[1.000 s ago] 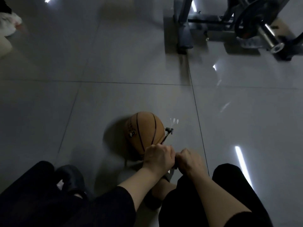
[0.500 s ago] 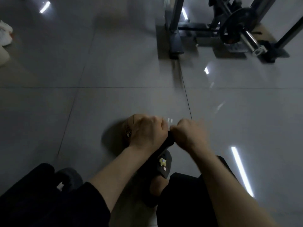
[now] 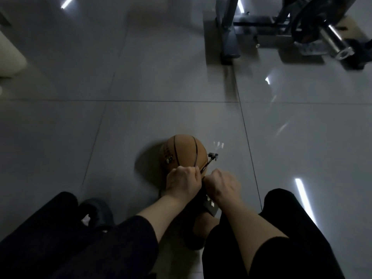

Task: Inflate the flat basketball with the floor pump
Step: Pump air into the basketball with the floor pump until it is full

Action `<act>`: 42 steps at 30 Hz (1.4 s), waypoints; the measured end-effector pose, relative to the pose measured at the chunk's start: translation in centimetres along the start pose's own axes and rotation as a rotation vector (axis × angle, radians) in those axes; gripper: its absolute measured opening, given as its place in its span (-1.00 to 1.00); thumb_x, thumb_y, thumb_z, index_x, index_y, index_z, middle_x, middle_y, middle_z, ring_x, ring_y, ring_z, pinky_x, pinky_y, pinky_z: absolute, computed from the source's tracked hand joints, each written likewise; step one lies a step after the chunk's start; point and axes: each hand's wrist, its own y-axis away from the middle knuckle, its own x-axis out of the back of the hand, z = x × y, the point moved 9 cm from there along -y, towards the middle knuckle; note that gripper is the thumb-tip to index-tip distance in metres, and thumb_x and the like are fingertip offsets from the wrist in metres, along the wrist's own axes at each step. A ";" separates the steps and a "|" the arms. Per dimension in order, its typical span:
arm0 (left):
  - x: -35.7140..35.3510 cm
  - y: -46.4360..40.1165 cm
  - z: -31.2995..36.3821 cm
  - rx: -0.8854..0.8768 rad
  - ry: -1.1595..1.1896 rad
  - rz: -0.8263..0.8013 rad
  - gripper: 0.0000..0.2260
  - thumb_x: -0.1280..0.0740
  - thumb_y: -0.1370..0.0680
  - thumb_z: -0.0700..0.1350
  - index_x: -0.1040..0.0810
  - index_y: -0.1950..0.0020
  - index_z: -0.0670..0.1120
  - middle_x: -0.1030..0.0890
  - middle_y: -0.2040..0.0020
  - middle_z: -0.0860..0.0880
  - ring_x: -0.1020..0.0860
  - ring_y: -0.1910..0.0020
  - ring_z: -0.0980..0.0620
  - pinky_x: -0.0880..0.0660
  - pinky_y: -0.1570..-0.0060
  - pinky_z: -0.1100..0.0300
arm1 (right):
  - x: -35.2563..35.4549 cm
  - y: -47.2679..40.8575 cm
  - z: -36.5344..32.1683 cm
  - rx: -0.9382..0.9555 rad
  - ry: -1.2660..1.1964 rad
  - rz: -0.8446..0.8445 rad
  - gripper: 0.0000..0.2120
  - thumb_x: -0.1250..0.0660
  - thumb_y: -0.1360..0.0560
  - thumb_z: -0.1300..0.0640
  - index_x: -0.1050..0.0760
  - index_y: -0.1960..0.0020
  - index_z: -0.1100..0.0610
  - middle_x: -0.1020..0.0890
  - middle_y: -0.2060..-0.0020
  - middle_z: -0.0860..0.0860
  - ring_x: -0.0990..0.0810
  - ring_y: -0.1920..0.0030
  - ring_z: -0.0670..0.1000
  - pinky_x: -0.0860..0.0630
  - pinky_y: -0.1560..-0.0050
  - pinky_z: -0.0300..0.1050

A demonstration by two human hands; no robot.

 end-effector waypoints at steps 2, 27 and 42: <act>0.8 0.5 1.5 -0.038 0.006 -0.023 -0.60 -0.04 -0.62 -0.04 -0.60 0.15 -0.16 -0.65 0.22 -0.15 -0.62 0.21 -0.10 -0.33 0.33 0.24 | 0.3 1.0 0.6 0.028 0.043 -0.043 -0.79 -0.15 -0.52 0.02 -0.49 0.15 0.10 -0.37 0.35 -0.01 -0.41 0.25 0.04 -0.39 0.26 -0.10; -0.6 0.5 -2.0 0.094 -0.011 0.009 -0.62 -0.12 -0.59 -0.07 -0.53 0.34 -0.18 -0.62 0.37 -0.18 -0.60 0.37 -0.16 -0.26 0.41 0.23 | 0.4 -0.2 -0.8 -0.038 0.009 0.066 -0.76 -0.17 -0.48 0.11 -0.39 0.36 0.11 -0.46 0.40 0.03 -0.41 0.41 -0.02 -0.26 0.47 -0.17; 7.5 1.7 4.9 -0.086 0.004 0.137 -0.62 -0.09 -0.61 -0.05 -0.61 0.15 -0.20 -0.64 0.20 -0.20 -0.60 0.18 -0.17 -0.36 0.31 0.16 | 6.9 4.8 -0.2 0.082 -0.028 0.136 -0.77 -0.19 -0.51 0.02 -0.46 0.18 0.16 -0.58 0.16 0.17 -0.57 0.12 0.17 -0.39 0.20 -0.10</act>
